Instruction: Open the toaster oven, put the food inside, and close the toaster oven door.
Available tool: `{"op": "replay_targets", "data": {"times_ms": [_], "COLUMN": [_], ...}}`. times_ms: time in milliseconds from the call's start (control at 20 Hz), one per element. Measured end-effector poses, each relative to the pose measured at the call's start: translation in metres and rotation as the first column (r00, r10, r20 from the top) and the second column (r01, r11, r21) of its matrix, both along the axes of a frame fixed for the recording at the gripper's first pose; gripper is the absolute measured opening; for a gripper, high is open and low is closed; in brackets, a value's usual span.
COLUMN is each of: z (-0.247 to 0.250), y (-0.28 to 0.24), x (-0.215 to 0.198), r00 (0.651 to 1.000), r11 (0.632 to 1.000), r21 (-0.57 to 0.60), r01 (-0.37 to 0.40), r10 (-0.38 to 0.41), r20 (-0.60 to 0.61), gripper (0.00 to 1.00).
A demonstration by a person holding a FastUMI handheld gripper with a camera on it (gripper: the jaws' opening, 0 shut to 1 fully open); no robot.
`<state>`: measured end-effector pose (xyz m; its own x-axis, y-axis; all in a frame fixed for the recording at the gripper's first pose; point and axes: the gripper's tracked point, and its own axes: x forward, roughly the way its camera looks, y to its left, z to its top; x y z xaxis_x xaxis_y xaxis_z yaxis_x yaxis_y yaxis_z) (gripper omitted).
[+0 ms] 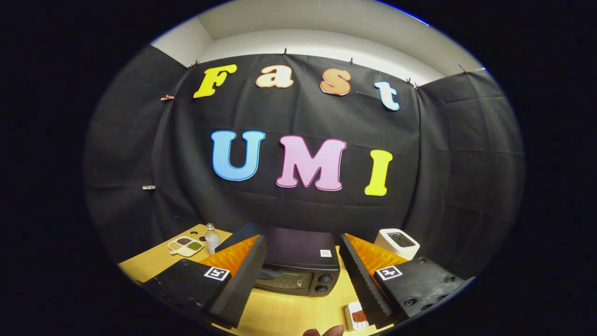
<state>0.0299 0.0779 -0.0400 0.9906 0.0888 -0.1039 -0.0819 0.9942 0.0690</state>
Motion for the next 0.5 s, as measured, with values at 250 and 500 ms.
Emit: {"op": "replay_targets", "data": {"times_ms": [250, 500], "z": [-0.038, -0.089], "y": [0.039, 0.069], "x": [0.031, 0.061], "r00": [0.997, 0.973], "r11": [1.0, 0.99], "r21": [0.016, 0.137], "r01": [-0.012, 0.031], "r10": [0.013, 0.001], "r20": [-0.08, -0.23], "gripper": [0.97, 0.98]}}
